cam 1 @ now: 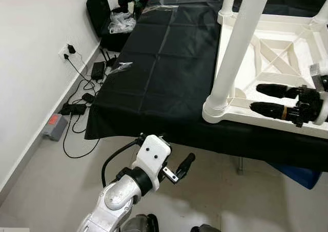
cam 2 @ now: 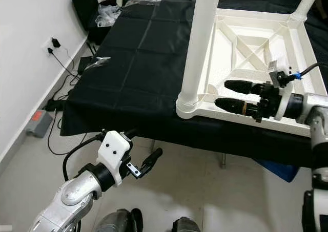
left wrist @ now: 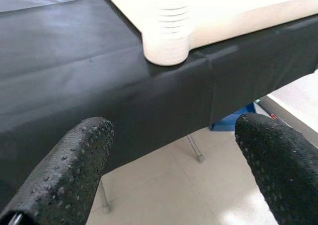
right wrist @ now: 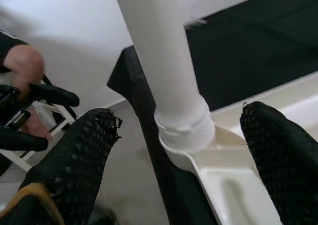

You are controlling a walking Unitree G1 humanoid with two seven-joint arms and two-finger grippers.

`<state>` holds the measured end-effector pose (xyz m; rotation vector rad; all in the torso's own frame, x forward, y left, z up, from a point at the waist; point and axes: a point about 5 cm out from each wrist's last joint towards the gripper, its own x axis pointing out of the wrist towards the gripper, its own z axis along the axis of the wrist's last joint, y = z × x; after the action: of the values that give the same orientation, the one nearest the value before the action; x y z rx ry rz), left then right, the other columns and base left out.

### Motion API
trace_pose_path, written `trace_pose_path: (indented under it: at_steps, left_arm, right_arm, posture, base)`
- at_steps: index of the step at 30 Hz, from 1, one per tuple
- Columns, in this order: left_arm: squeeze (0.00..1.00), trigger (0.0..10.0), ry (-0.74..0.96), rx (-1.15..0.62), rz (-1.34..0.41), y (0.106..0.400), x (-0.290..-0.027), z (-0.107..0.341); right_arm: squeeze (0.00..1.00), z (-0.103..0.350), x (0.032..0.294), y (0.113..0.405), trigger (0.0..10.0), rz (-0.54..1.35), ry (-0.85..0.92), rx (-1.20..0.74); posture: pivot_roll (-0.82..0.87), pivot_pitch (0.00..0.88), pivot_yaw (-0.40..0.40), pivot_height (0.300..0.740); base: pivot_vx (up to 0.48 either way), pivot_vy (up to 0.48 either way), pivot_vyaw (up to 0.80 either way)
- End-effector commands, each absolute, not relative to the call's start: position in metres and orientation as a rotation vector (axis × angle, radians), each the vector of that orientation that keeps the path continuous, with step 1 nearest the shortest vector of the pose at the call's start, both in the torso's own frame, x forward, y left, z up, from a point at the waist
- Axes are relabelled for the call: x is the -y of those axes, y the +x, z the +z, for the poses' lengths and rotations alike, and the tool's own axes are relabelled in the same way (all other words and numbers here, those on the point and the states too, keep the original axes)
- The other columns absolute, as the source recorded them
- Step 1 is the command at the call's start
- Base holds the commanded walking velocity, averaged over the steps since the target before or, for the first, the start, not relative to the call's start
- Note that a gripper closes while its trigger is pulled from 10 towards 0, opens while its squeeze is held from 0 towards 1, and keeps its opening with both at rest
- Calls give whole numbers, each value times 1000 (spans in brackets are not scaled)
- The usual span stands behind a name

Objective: Building children table

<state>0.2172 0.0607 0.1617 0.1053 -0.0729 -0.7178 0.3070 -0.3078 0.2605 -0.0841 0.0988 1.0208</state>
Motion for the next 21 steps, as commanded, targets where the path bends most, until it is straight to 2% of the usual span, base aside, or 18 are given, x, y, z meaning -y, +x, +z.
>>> trace_pose_path:
  at_steps: [1,7,21]
  left_arm:
    - [0,10000,111,74,-730,214,-59,161]
    - [0,10000,115,79,-741,210,-57,160]
    - [0,10000,105,135,-746,213,-51,174]
  right_arm:
    - [0,262,302,309,10000,1054,-81,-84]
    - [0,276,285,320,10000,1098,-50,18]
    - [0,290,261,333,10000,1187,-42,80]
  posture:
    - [154,182,3,740]
    - [155,176,4,740]
    - [158,189,-8,740]
  base:
    - [0,0,0]
    - [0,0,0]
    - [0,0,0]
